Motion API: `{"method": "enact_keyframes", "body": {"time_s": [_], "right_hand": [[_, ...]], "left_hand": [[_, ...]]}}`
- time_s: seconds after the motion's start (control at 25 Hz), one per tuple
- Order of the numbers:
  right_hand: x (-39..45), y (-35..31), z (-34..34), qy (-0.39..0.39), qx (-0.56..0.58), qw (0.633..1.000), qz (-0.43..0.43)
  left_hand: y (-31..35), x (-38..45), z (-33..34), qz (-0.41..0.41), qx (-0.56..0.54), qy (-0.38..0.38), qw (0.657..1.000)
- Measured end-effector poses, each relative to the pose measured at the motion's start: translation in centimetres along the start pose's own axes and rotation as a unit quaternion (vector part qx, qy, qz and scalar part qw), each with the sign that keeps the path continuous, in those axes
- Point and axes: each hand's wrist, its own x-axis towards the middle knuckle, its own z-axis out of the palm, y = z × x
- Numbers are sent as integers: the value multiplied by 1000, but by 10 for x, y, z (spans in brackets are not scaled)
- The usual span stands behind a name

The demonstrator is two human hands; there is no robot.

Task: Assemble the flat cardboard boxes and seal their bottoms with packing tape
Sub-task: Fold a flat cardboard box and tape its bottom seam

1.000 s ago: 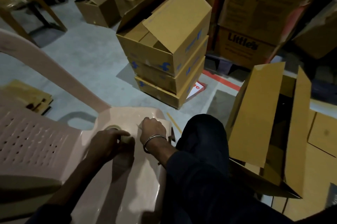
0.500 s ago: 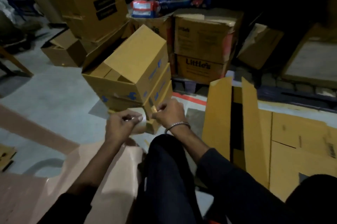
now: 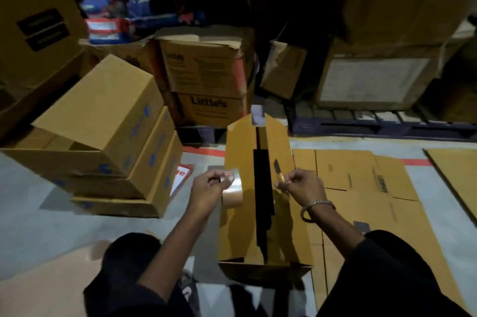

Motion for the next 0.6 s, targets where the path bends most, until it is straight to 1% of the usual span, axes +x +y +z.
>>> {"method": "enact_keyframes", "body": {"time_s": [0.16,0.28,0.4,0.48,0.56,0.6], "right_hand": [[12,63,23,-39,39,996,74],[32,84,45,-52,28,993,104],[49,90,62,-52,-1,993,111],[58,94,71,-65,-28,991,115],[64,97,79,-86,-84,986,116],[67,97,81,-96,-110,982,119]], "left_hand": [[-53,-2,25,-105,17,-42,993],[-78,13,33,-178,-11,-29,983],[-83,31,43,-199,-37,-39,979],[-81,39,52,-199,-38,-76,976],[-83,47,60,-198,-43,-124,971],[-84,49,63,-197,-42,-136,970]]}}
